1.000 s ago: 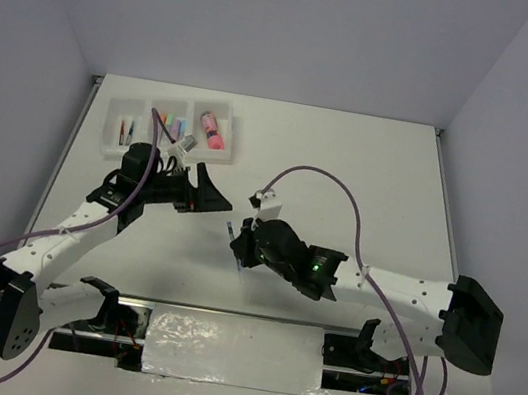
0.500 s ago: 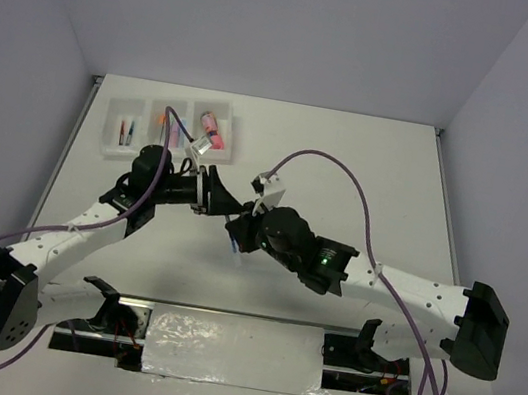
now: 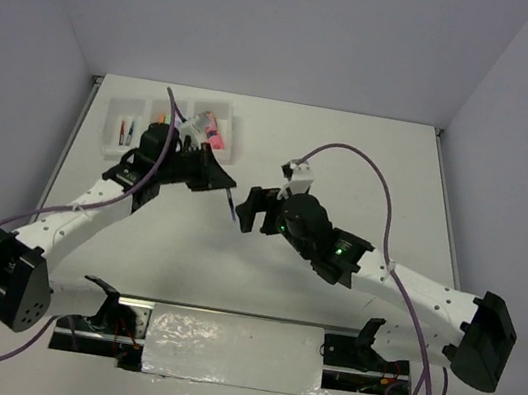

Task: Sort the stationery into containers
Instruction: Place the pen in the storage box.

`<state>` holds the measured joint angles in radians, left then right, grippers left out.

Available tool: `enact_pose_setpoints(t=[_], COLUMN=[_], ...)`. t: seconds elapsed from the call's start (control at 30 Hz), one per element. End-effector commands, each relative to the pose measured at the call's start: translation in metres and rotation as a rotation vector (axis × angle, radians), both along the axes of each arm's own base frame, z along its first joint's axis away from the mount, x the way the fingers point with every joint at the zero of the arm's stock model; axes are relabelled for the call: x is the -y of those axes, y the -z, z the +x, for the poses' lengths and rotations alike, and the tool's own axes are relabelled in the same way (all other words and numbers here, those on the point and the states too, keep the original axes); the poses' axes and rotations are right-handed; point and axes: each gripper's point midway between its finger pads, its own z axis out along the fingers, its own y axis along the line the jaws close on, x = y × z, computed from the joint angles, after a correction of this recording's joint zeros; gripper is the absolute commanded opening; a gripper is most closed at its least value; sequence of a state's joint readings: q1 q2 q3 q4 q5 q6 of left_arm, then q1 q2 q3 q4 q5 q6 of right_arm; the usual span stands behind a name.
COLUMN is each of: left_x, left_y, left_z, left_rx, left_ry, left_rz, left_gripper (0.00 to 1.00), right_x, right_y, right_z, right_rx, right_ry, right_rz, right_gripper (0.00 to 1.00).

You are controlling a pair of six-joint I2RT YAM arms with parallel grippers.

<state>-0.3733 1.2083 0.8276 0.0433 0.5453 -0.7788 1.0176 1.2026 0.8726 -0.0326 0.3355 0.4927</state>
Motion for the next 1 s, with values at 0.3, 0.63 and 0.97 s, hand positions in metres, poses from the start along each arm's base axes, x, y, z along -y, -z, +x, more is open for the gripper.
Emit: enact_pose_setpoints(t=[0.3,0.63,0.97], left_x=[-0.346,-0.4,-0.396], left_y=[-0.018,0.001,0.032], left_z=[0.188,0.265,0.278], left_rx=[-0.195,-0.176,-0.205], left_ry=[-1.056,-1.089,-1.04], left_rz=[0.584,0.67,0.624], left_gripper=[0.03,0.2,0.92], right_x=[0.121,0.132,0.129], right_y=[0.012,0.017,0.005], right_z=[0.006,0.0,0.009], right_rx=[-0.032,-0.04,-0.026], right_ry=[0.247,0.244,0.255], right_rz=[-0.014,-0.042,-0.059], right_gripper=[1.0,1.0,1.0])
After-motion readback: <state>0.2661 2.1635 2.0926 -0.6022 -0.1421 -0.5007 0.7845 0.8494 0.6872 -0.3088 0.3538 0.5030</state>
